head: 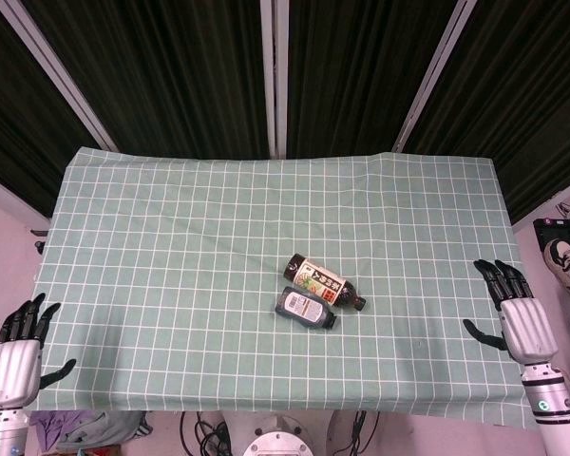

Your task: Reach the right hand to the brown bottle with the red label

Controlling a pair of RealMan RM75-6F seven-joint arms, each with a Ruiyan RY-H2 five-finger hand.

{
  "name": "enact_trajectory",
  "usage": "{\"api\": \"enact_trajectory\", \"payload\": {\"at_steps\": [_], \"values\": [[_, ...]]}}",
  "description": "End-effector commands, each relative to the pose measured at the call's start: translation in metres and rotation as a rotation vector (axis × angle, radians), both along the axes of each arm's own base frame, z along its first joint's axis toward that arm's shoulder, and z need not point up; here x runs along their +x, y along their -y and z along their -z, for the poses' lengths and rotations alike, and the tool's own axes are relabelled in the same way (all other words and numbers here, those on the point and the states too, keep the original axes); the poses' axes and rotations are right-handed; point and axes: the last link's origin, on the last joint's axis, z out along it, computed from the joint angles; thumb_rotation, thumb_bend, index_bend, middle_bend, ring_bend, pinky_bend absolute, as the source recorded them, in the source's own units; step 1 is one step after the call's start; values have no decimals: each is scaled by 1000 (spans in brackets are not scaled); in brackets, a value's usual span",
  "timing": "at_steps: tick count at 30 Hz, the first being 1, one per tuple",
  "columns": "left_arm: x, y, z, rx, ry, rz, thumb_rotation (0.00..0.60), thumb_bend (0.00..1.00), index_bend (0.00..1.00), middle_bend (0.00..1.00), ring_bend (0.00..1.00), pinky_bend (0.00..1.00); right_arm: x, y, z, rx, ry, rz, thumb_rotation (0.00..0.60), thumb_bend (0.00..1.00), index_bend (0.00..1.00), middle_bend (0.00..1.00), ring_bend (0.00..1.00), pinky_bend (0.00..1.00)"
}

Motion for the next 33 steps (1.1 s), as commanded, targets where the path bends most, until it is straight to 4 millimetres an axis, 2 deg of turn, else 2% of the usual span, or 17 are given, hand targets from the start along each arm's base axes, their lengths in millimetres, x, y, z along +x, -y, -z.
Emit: {"api": "enact_trajectory", "payload": {"at_steps": [1,7,11,14,21,24,27,33], "values": [[0,-1,0,-1,-1,-1,600,4,161,43,42,135,0,0,0,0,0,3,600,151,0,79,0,88],[2,2,-1,0,-3,3,600,4,160,43,42,135,3,0,3,17,15,-13,600,151,0,79,0,88],[3,7,-3,12,2,8,600,4,161,43,42,135,15,9,13,56,52,-39,600,156,0,79,0,92],[3,11,-2,14,10,10,600,4,160,43,41,135,36,26,29,110,87,-64,600,157,0,79,0,105],[1,19,-2,34,23,14,600,4,160,43,42,134,109,84,85,339,237,-64,600,151,0,69,0,125],[-2,23,-2,34,29,3,600,4,161,42,42,135,134,106,109,416,249,-44,600,143,0,67,0,135],[-7,27,-1,36,37,-12,600,4,161,43,42,135,154,119,130,450,222,-45,600,139,0,62,0,141],[-18,34,-2,41,45,-46,600,4,161,43,42,135,180,129,156,480,205,-40,600,54,0,56,0,141]]}}
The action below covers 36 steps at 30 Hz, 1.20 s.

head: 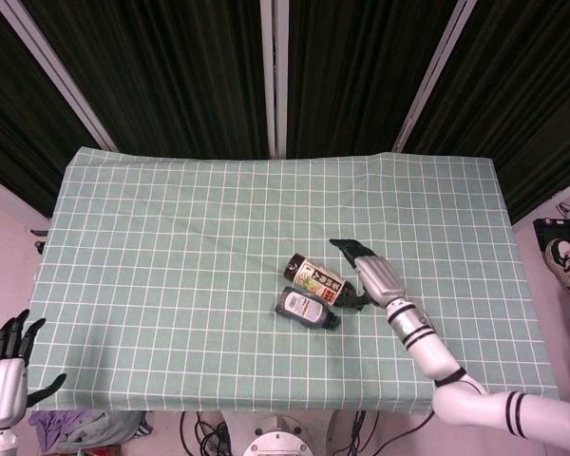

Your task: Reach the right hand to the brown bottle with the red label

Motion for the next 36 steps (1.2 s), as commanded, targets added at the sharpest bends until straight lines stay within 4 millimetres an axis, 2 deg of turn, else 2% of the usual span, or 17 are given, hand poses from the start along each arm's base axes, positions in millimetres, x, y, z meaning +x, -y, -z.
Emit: {"api": "enact_trajectory", "payload": {"at_steps": [1,9,18,29,32,34,36], "values": [[-3,3,0,3,3,-9,600,4,161,43,42,135,25,9,22,32,-12,-20,600,53,0,56,0,141],[-7,3,2,-2,12,-12,600,4,160,43,42,135,34,21,48,36,-97,12,600,54,0,56,0,142],[-12,4,1,5,14,-22,600,4,160,43,42,134,20,38,48,12,-142,87,600,54,0,56,0,146],[-13,5,2,6,20,-25,600,4,160,42,42,135,31,46,74,14,-229,52,600,77,0,81,0,193],[-14,6,1,9,20,-30,600,4,160,42,42,135,33,48,78,-19,-256,37,600,207,31,192,52,307],[-15,8,1,10,22,-35,600,4,161,42,42,135,32,49,82,-26,-278,29,600,306,128,299,144,413],[-16,9,1,10,25,-38,600,3,161,42,42,135,33,49,84,-43,-300,8,600,427,279,403,249,549]]}}
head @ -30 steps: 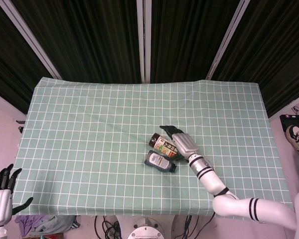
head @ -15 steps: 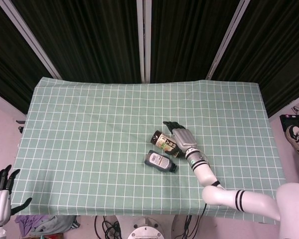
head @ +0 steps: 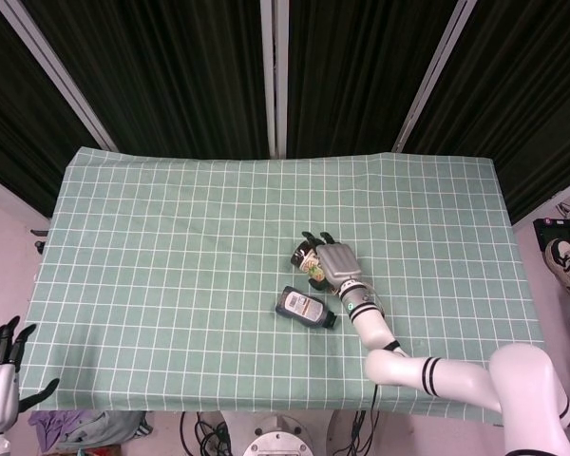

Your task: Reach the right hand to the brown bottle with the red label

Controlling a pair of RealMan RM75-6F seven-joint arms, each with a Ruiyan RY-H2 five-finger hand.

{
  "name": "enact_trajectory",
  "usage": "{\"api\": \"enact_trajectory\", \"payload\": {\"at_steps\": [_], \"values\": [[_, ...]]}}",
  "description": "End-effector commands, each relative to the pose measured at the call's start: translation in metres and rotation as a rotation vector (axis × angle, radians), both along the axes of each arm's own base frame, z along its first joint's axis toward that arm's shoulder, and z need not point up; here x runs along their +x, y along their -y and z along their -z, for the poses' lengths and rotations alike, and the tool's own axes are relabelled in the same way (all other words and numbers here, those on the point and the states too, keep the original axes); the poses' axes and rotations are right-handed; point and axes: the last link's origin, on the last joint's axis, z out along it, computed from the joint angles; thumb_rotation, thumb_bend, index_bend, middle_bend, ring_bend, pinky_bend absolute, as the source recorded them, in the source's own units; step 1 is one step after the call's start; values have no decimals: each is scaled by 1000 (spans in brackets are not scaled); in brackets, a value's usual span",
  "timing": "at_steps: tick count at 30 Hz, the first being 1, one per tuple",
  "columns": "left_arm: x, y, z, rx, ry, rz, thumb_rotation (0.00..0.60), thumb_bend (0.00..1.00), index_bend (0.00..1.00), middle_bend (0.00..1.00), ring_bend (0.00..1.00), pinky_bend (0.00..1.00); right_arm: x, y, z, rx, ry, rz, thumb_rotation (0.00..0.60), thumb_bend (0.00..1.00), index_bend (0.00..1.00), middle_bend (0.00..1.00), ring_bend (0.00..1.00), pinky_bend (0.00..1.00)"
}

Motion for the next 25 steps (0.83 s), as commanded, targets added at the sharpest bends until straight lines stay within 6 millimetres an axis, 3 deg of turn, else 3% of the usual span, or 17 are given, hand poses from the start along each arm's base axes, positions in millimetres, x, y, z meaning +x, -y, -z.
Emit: {"api": "enact_trajectory", "payload": {"at_steps": [1,5,9,15,20,25], "values": [[-1,1,0,1,2,-2,600,4,161,42,42,135,3,0,4,-28,-38,-47,600,477,333,435,286,603],[-2,4,-2,12,3,-8,600,4,161,43,41,134,12,-5,-9,-103,4,-124,600,671,504,547,433,749],[-2,4,-2,11,4,-9,600,3,160,42,42,135,31,-15,-37,-142,143,-218,600,776,558,560,464,775],[3,3,-4,20,-4,6,600,4,161,43,42,135,79,-44,-68,-79,363,-419,600,778,569,558,465,775],[7,5,-5,26,-8,10,600,4,160,42,42,135,117,-70,-78,-32,443,-590,600,778,569,555,464,775],[8,6,-4,20,-9,3,600,4,160,42,42,135,127,-75,-78,-16,438,-624,600,778,569,552,462,775]]}}
